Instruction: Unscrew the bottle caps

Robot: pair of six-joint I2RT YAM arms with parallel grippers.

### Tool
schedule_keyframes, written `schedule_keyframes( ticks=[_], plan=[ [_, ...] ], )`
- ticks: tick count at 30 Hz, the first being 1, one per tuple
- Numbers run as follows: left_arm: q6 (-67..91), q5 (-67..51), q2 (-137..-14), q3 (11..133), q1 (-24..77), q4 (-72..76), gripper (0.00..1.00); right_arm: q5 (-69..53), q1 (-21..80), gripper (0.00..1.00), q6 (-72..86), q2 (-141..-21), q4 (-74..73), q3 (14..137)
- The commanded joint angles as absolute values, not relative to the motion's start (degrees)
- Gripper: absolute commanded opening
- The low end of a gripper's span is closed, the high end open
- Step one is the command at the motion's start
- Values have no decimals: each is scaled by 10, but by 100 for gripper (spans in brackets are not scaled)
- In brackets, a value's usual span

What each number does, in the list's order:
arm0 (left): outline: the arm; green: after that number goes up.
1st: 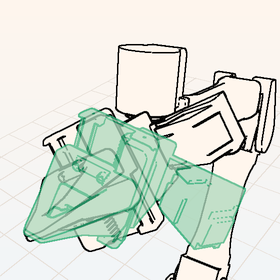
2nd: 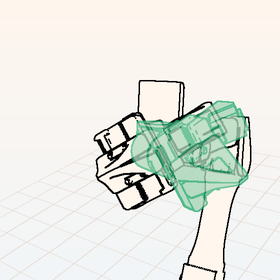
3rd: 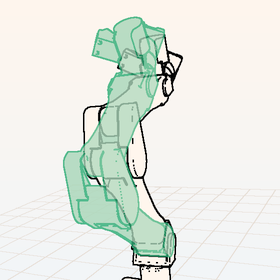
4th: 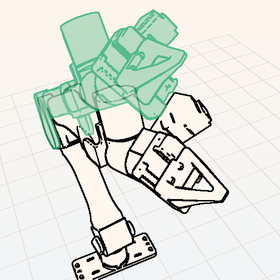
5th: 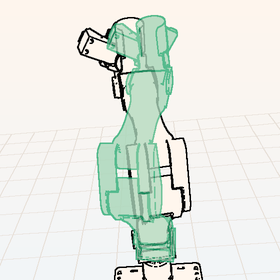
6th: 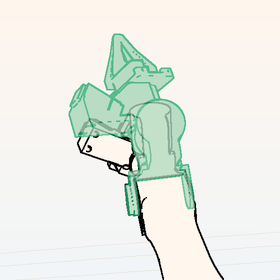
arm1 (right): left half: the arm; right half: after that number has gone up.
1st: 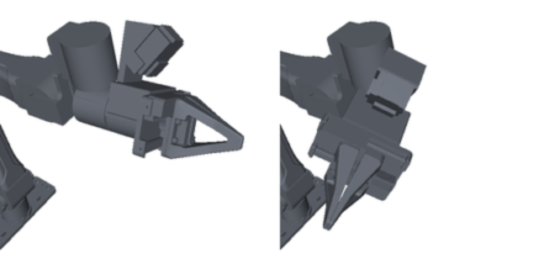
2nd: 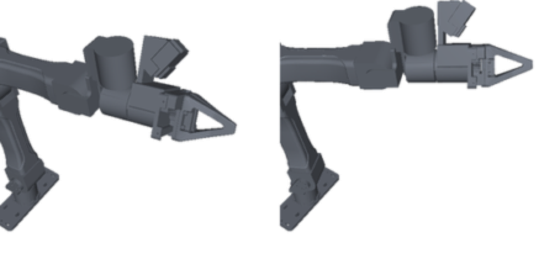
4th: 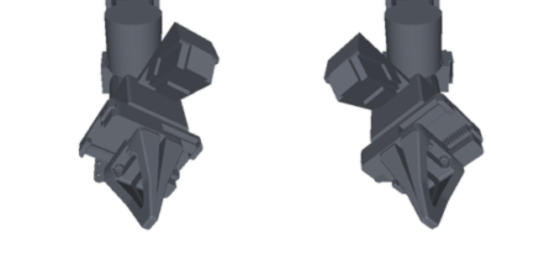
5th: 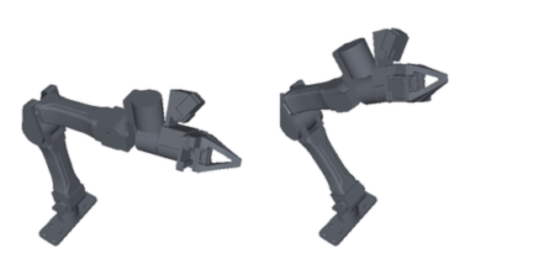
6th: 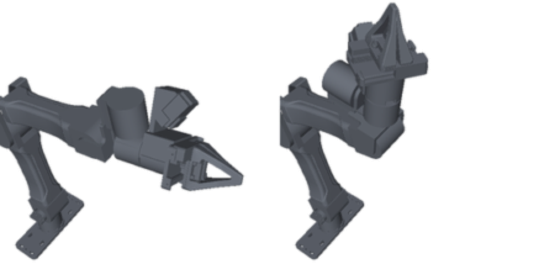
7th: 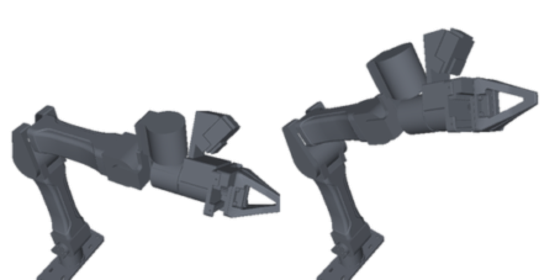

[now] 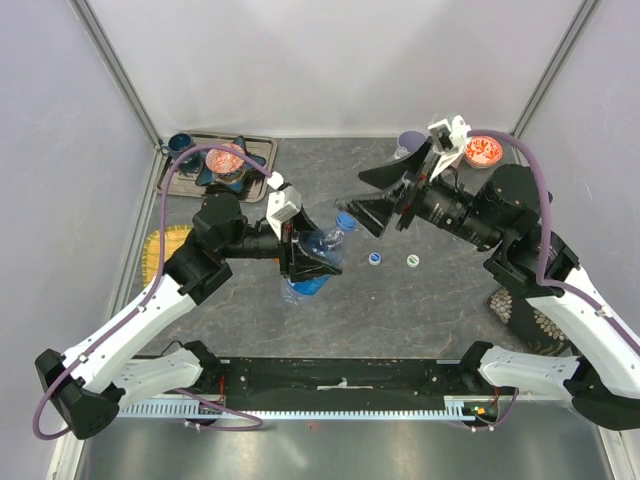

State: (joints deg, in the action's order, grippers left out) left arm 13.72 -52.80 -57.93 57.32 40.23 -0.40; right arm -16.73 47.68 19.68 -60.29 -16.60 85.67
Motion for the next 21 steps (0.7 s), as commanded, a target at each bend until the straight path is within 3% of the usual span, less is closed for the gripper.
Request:
schedule_keyframes(
  ticks=[1, 7, 10, 21],
  plan=[
    [41, -278, -549, 590, 442, -38, 44, 38, 478, 90, 273, -620, -224, 891],
    [-30, 2, -544, 568, 523, -24, 45, 99, 478, 89, 330, -664, -276, 913],
    [-45, 86, -553, 565, 539, -20, 44, 103, 478, 89, 342, -671, -266, 919],
    [-74, 170, -575, 566, 570, -13, 44, 80, 480, 86, 359, -713, -243, 925]
  ],
)
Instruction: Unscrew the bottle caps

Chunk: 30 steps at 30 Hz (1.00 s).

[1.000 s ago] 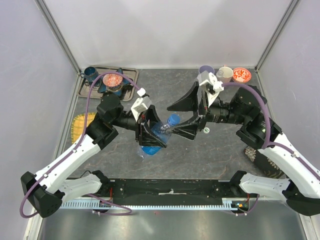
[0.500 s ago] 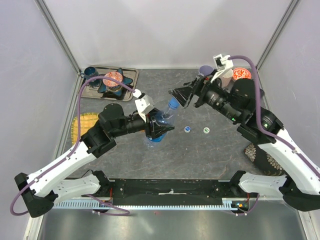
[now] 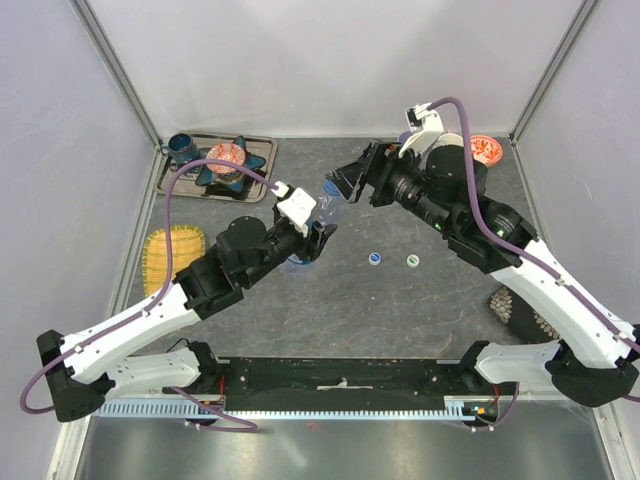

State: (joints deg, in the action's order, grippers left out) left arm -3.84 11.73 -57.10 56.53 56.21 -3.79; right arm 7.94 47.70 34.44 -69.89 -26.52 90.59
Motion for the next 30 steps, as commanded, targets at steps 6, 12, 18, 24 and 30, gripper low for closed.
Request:
schedule_keyframes(
  ticks=[6, 12, 18, 24, 30],
  plan=[
    [-73, 173, -578, 567, 574, -12, 44, 77, 483, 82, 359, -730, -237, 923],
    [-71, 172, -577, 566, 575, -13, 44, 83, 483, 77, 353, -734, -234, 919],
    [-71, 171, -575, 564, 577, -13, 44, 77, 483, 69, 352, -738, -229, 914],
    [-70, 167, -576, 566, 577, -13, 44, 65, 483, 64, 352, -740, -228, 904],
    [-69, 165, -576, 567, 577, -13, 44, 59, 483, 59, 351, -738, -228, 898]
  ],
)
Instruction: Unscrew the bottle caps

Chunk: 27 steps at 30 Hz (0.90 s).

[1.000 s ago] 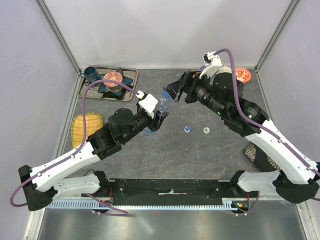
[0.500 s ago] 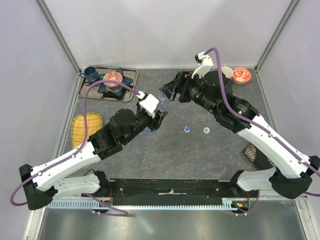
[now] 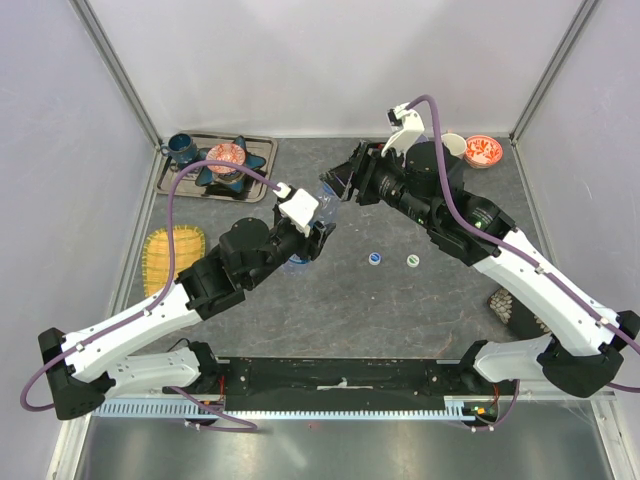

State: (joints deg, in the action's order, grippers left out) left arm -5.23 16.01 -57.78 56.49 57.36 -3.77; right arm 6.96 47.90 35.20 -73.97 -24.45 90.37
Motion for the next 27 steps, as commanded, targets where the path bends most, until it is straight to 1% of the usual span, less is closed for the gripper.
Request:
schedule_keyframes(
  ticks=[1, 6, 9, 10, 12, 15, 16, 17, 18, 20, 22, 23, 24, 26, 27],
  plan=[
    [-69, 164, -577, 567, 577, -13, 44, 60, 483, 58, 351, -738, -228, 897],
    [-69, 164, -577, 569, 578, -13, 44, 56, 483, 55, 351, -737, -229, 893],
    [-68, 163, -577, 570, 579, -13, 44, 54, 483, 49, 349, -737, -229, 889],
    [-68, 162, -577, 569, 580, -14, 44, 56, 483, 44, 348, -737, -229, 886],
    [-68, 162, -575, 569, 580, -15, 44, 60, 483, 40, 347, -735, -229, 883],
    [-66, 157, -574, 567, 580, -16, 44, 69, 484, 26, 344, -729, -228, 878],
    [-66, 154, -572, 566, 580, -15, 44, 71, 482, 13, 344, -728, -228, 878],
    [-64, 151, -570, 566, 579, -15, 44, 72, 483, 5, 345, -729, -228, 878],
    [-63, 145, -568, 565, 580, -15, 44, 69, 483, 0, 343, -728, -229, 878],
    [-59, 129, -558, 563, 580, -14, 43, 55, 482, 0, 326, -727, -225, 878],
    [-54, 85, -547, 561, 580, -11, 43, 25, 483, 0, 309, -715, -202, 868],
    [-48, 61, -533, 560, 577, -11, 43, 4, 482, 0, 277, -708, -192, 865],
    [-47, 1, -524, 560, 576, -12, 43, -58, 483, 0, 260, -697, -175, 863],
    [-36, -89, -511, 566, 565, -28, 43, -135, 483, 0, 222, -691, -171, 872],
    [-32, -196, -503, 581, 558, -38, 43, -184, 483, 0, 187, -685, -170, 875]
  ],
)
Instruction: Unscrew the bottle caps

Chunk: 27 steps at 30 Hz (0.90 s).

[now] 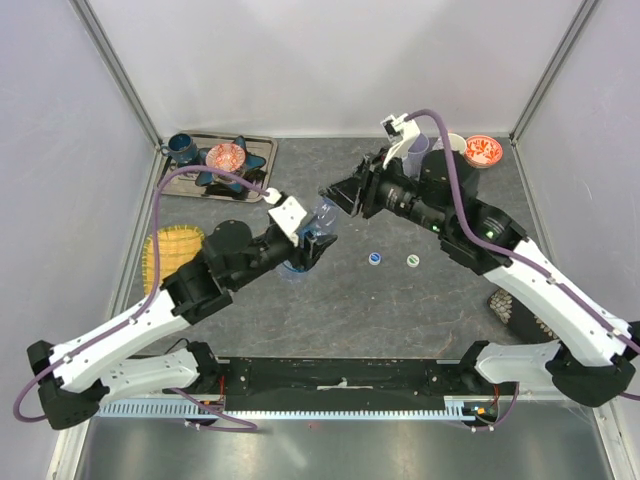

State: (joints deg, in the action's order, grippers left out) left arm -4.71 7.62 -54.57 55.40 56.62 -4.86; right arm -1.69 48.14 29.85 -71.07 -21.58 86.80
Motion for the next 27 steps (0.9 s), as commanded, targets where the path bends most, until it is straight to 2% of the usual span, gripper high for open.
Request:
schedule_keyframes(
  ticks=[1, 3, 4, 6, 12, 19, 27],
  plan=[
    [-24, -251, -504, 591, 549, -46, 43, -255, 483, 0, 175, -681, -170, 877],
    [14, -398, -515, 620, 520, -64, 43, -327, 483, 0, 142, -664, -166, 874],
    [26, -442, -522, 629, 512, -67, 43, -384, 483, 0, 138, -655, -159, 863],
    [64, -547, -535, 648, 491, -57, 43, -424, 483, 0, 140, -627, -120, 846],
    [167, -712, -581, 649, 467, 45, 42, -549, 483, 0, 181, -608, -59, 823],
    [288, -785, -618, 623, 448, 183, 41, -600, 483, 0, 254, -576, 48, 781],
    [290, -779, -643, 612, 434, 188, 43, -587, 483, 0, 237, -548, 37, 776]
  ],
)
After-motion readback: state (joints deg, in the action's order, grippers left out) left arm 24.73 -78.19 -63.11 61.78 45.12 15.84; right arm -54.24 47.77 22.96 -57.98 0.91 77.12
